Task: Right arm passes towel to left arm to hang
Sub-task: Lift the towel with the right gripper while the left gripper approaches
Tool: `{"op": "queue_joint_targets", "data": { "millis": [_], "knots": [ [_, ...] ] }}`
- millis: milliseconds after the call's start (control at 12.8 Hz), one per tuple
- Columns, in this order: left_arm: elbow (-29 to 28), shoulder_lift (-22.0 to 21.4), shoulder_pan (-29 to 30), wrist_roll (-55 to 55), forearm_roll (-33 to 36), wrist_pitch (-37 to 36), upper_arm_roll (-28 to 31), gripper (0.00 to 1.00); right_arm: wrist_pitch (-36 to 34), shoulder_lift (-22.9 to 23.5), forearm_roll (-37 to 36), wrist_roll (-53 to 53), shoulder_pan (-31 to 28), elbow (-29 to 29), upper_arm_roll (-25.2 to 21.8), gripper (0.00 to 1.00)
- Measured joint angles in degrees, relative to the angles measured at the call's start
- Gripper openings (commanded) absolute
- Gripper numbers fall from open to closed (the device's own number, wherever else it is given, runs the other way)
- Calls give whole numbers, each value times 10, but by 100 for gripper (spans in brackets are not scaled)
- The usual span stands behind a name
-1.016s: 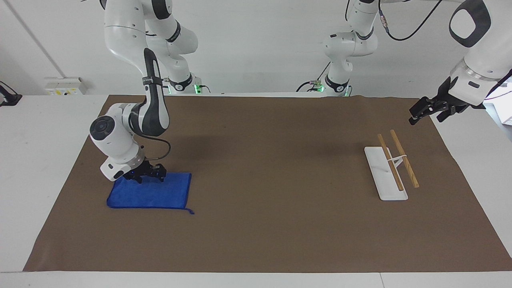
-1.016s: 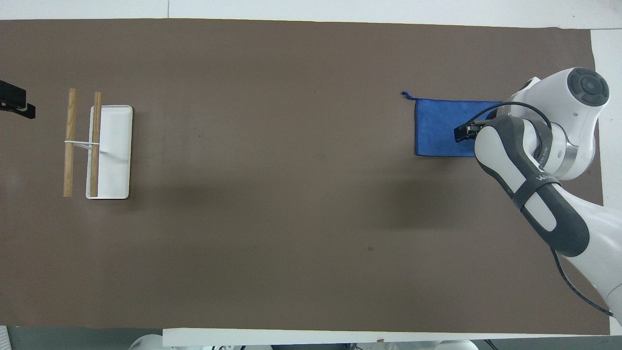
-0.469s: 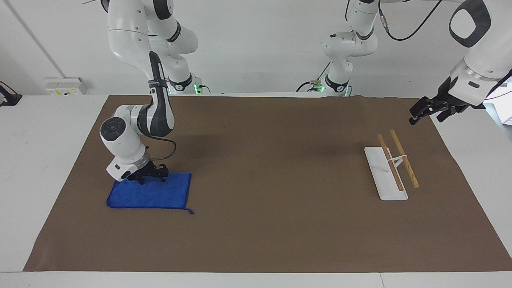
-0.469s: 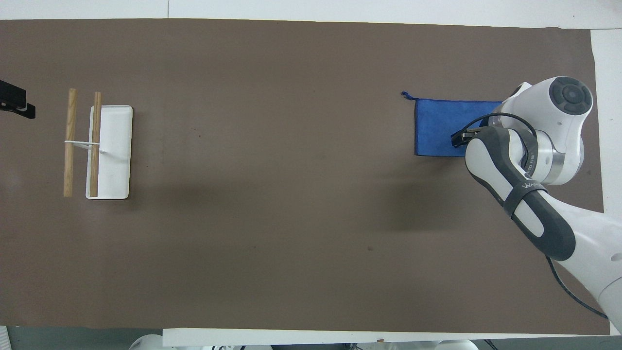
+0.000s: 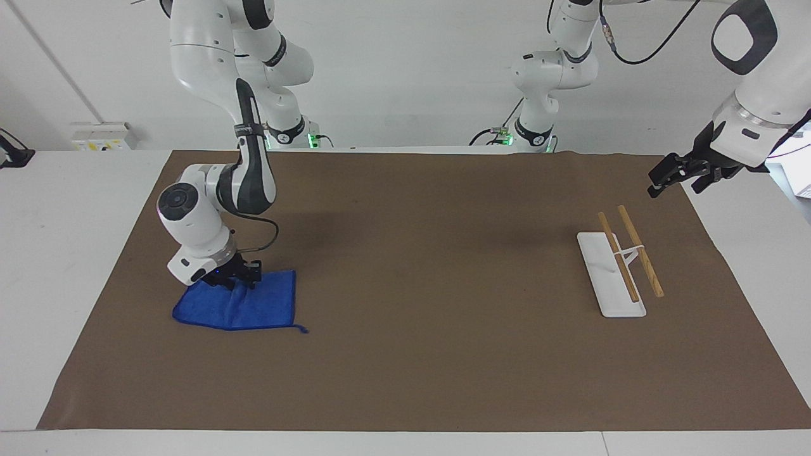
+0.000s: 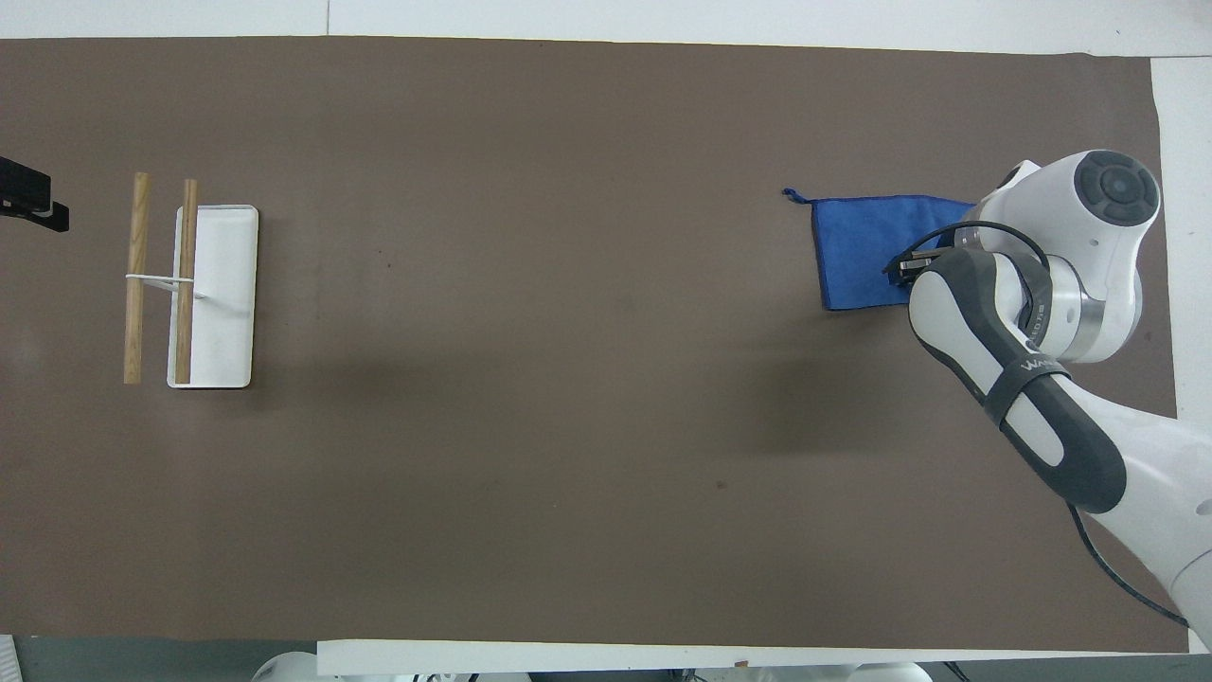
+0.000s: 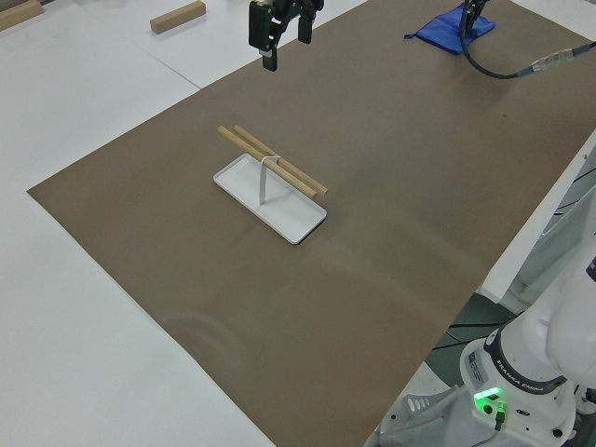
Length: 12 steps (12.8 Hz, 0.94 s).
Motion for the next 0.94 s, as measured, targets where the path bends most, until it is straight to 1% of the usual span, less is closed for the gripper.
{"op": "queue_joint_targets", "data": {
  "millis": [156,234,391,547,625,703,859,938],
  "knots": [
    [0,0,0,0,0,0,0,100,-19,-2,0,0,0,5,1,0],
    [0,0,0,0,0,0,0,100,-40,-2,1,0,0,17,5,0],
    [0,0,0,0,0,-6,0,100,-112,-3,17,11,1,70,30,0],
    [-11,-7,0,-1,0,-9,0,100,-197,-8,65,56,2,147,58,0],
    [-24,-12,0,-10,0,2,1,100,-227,-12,99,96,2,182,76,0],
    [-38,-17,0,-39,0,22,1,100,-243,-14,129,151,2,210,100,0],
    [-67,-25,-9,-119,-1,52,-5,100,-247,-16,191,284,5,241,155,0],
    [-84,-30,-29,-162,-1,72,-6,100,-243,-16,225,343,8,247,176,0]
  ]
}}
